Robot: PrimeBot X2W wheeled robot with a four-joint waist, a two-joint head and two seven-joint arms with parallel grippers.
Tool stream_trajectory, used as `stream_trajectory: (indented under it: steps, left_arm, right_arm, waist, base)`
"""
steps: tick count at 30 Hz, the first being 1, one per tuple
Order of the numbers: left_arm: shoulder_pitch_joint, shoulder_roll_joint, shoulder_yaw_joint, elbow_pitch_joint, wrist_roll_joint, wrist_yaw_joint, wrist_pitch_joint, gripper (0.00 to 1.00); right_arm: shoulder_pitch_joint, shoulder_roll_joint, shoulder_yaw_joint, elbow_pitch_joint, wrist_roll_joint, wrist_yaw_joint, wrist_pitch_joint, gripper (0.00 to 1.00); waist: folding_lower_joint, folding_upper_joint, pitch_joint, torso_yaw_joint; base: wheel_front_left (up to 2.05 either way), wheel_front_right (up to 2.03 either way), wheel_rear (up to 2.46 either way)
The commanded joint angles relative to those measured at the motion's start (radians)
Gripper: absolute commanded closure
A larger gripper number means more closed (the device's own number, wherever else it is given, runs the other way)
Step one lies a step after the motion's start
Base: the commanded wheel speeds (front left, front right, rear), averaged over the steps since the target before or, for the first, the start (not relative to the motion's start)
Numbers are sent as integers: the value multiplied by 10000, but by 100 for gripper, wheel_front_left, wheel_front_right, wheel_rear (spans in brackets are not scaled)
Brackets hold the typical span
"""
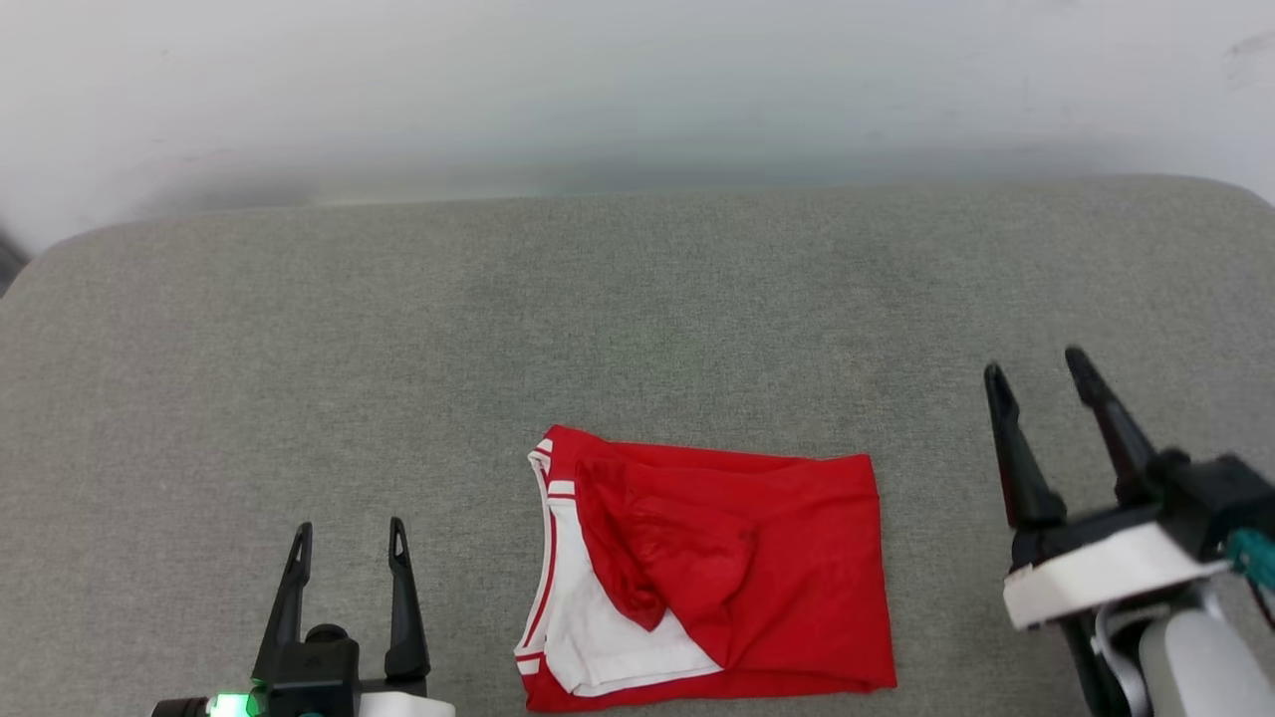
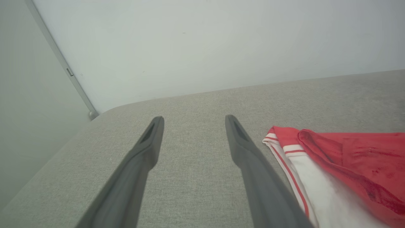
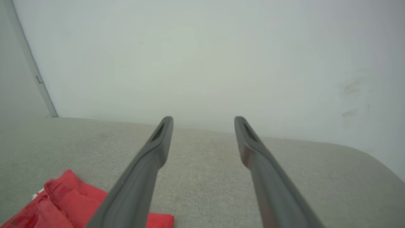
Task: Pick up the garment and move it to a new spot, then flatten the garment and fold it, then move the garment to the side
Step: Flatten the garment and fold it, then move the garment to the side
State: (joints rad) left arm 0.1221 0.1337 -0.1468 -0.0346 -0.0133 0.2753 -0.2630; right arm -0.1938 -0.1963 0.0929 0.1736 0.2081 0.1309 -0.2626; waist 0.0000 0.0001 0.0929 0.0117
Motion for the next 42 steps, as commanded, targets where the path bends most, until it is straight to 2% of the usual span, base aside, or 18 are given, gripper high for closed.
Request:
stream_trajectory:
  steps: [1, 6, 15, 20, 23, 29, 33, 36, 39, 42]
  left_arm:
    - [151, 22, 39, 18, -23, -14, -23, 0]
    - [250, 13, 26, 72, 20, -85, -23, 0]
    - [501, -32, -72, 145, 35, -178, -23, 0]
    - [603, -65, -88, 99, 47, -177, -23, 0]
    - [660, -79, -65, 72, 51, -160, -23, 0]
    - [569, -107, -36, 46, 49, -157, -23, 0]
    - [381, -123, -46, 72, 66, -195, -23, 0]
    - [319, -128, -29, 89, 64, -223, -23, 0]
    - [240, -132, -7, 118, 51, -244, -23, 0]
    - [167, -154, 5, 133, 30, -271, -23, 0]
  right_arm:
    - [373, 148, -122, -166, -90, -4, -25, 0]
    - [1469, 699, -618, -695, -267, -4, -26, 0]
    - [2974, 1230, -954, -1157, -328, -4, -22, 0]
    - [3168, 1355, -924, -1214, -386, -4, -22, 0]
    - [2713, 1392, -928, -1372, -266, -4, -22, 0]
    - [1390, 855, -736, -1752, -368, -4, -21, 0]
    - [-96, -113, -85, -1518, -240, -4, 155, 0]
    - [-1231, -935, 720, -1112, 468, -4, 1525, 0]
    - [-2076, -1836, 1860, -728, 1932, -7, 4062, 0]
    - [-2549, -2603, 2640, -540, 3862, -6, 6588, 0]
  waist:
    - [0, -1, -77, -3]
    - [0, -1, -279, 37]
    - [0, -1, -556, 146]
    - [0, -1, -638, 149]
    - [0, -1, -659, 133]
    - [0, -1, -572, 125]
    - [0, -1, -419, 173]
    - [0, -1, -296, 199]
    - [0, -1, -210, 218]
    - [0, -1, -110, 250]
  base:
    - [0, 0, 0]
    - [0, 0, 0]
    - [0, 0, 0]
    - [0, 0, 0]
    - [0, 0, 0]
    - [0, 0, 0]
    - [0, 0, 0]
    - [0, 0, 0]
    - [0, 0, 0]
    - [0, 0, 0]
